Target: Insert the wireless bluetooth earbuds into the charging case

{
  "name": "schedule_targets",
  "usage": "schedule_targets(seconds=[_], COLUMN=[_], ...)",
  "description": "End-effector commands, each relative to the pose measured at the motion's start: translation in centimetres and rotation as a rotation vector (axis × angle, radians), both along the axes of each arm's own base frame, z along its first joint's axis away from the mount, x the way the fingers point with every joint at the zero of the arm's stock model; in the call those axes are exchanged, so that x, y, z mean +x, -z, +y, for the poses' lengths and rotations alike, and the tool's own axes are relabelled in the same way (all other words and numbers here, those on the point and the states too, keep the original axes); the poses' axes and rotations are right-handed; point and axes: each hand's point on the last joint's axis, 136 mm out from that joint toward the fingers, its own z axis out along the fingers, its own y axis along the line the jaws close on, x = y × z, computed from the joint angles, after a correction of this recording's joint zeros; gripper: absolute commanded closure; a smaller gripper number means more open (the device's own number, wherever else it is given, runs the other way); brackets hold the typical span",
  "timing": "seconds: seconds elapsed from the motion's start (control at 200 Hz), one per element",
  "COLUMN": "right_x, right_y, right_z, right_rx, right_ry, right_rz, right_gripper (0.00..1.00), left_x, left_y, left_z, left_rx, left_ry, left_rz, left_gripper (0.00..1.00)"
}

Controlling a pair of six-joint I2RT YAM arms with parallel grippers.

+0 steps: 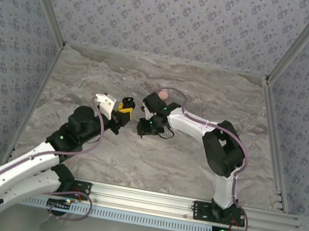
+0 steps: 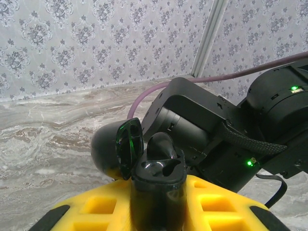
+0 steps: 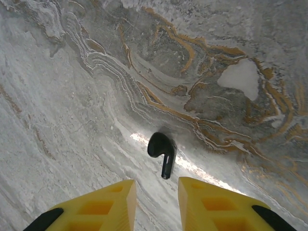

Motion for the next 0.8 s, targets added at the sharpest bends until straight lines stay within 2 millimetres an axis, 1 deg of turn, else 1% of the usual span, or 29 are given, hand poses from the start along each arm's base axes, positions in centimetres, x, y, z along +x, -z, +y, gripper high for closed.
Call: schedule_targets(seconds=[0.0,0.205,0.495,0.515,0.795], right_x=[0.0,0.1,0.9,0.5,0.4], right_y=[0.8,1.5,2.5,2.7,3.9], right_z=[0.2,0.7,1.1,0.7,0.3], right_rx=[-0.043,-0.059,-0.097,-0.119,-0.199], right_ry=[0.0,-0.002,0.017,0.016,0.007], right_rz=[0.008,0.016,0.013,0.029,0.028], right_gripper=[0.7,0.68,0.67,0.67,0.68], left_x=[-0.2,-0.3,-0.4,-0.4,-0.5], left_y=[-0.3,-0.1,-0.1,-0.1,0.0], left_z=[0.3,0.4,0.5,0.5,0.7], left_rx=[-0.002,-0.006,-0.004,-0.005,-0.006], left_ry=[-0.011,-0.01,-0.011,-0.011,-0.016], left_rz=[-0.016,-0.013,-0.016,-0.016,-0.019], left_gripper=[0.76,0.75,0.75,0.75,0.75])
